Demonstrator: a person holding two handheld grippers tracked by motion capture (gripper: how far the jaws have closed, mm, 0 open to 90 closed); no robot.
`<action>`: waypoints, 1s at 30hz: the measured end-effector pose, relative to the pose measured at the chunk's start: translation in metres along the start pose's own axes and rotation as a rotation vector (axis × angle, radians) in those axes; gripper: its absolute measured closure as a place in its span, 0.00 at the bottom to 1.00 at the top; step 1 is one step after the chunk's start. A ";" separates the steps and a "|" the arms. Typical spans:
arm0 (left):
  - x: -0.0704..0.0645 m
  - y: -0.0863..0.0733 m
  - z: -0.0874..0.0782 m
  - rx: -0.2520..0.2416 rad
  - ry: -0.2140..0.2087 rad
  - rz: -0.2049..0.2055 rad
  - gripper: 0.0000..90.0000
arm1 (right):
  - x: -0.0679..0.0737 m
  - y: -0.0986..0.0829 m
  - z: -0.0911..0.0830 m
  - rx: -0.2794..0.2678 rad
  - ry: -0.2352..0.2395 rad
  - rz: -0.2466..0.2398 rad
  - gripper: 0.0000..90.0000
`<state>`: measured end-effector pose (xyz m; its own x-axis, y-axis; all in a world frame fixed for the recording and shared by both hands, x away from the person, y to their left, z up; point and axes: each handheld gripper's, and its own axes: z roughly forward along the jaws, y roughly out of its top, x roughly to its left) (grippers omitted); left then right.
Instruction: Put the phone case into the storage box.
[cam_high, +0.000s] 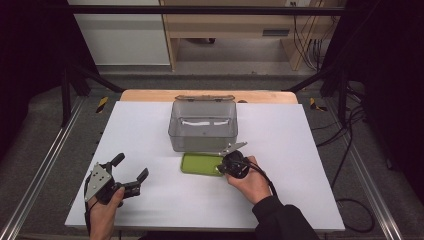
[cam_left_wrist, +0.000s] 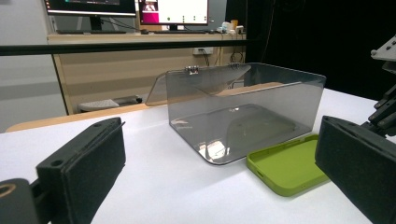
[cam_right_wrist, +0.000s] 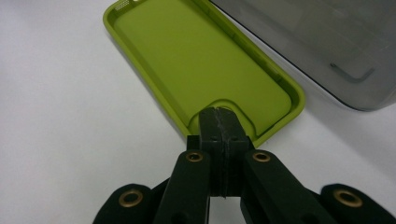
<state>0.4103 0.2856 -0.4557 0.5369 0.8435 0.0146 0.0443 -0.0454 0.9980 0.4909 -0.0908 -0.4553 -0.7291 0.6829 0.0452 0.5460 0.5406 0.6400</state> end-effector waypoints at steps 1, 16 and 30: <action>0.000 0.000 0.000 0.000 0.000 0.000 0.02 | 0.000 0.000 0.000 0.002 -0.003 0.004 1.00; 0.000 0.000 0.000 0.000 0.000 0.000 0.02 | -0.002 0.001 0.012 0.027 -0.002 -0.009 1.00; 0.000 0.000 0.000 0.003 -0.001 -0.001 0.02 | 0.020 -0.007 0.005 0.115 0.084 -0.044 1.00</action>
<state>0.4108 0.2857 -0.4558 0.5376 0.8431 0.0133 0.0476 -0.0461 0.9978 0.4745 -0.0789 -0.4627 -0.7824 0.6168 0.0863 0.5534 0.6249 0.5507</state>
